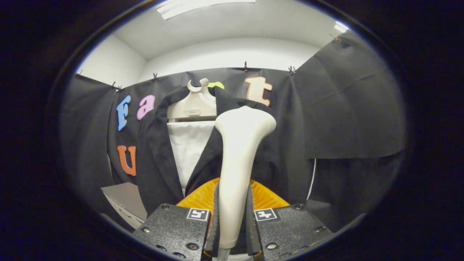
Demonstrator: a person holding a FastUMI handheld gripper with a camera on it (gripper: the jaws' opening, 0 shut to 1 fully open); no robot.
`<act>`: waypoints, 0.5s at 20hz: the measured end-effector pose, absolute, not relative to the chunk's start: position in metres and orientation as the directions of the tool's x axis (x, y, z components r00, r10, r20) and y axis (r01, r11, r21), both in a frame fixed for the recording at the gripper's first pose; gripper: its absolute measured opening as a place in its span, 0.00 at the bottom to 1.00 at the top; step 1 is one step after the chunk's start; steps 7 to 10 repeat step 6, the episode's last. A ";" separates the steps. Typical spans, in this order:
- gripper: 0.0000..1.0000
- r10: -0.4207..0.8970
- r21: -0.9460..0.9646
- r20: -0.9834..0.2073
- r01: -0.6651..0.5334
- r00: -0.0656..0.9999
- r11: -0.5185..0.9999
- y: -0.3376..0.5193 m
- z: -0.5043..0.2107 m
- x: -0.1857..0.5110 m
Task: Iron the clothes twice with a garment steamer, once on the left side and once on the right side.
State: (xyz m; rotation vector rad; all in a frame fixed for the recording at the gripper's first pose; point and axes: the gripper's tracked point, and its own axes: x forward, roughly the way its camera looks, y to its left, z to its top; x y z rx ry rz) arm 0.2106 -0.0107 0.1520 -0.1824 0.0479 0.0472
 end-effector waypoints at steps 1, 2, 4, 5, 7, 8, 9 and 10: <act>0.32 0.039 -0.182 -0.060 -0.049 0.997 0.982 -0.014 0.146 0.209; 0.32 0.035 -0.184 -0.068 -0.047 0.997 0.982 -0.017 0.141 0.208; 0.32 0.039 -0.177 -0.088 -0.054 0.995 0.983 -0.020 0.129 0.200; 0.32 0.040 -0.172 -0.099 -0.057 0.994 0.983 -0.021 0.122 0.197; 0.32 0.040 -0.168 -0.111 -0.058 0.993 0.984 -0.023 0.116 0.194; 0.32 0.040 -0.168 -0.111 -0.058 0.993 0.984 -0.023 0.116 0.194; 0.32 0.040 -0.168 -0.111 -0.058 0.993 0.984 -0.023 0.116 0.194; 0.32 0.040 -0.168 -0.111 -0.058 0.993 0.984 -0.023 0.116 0.194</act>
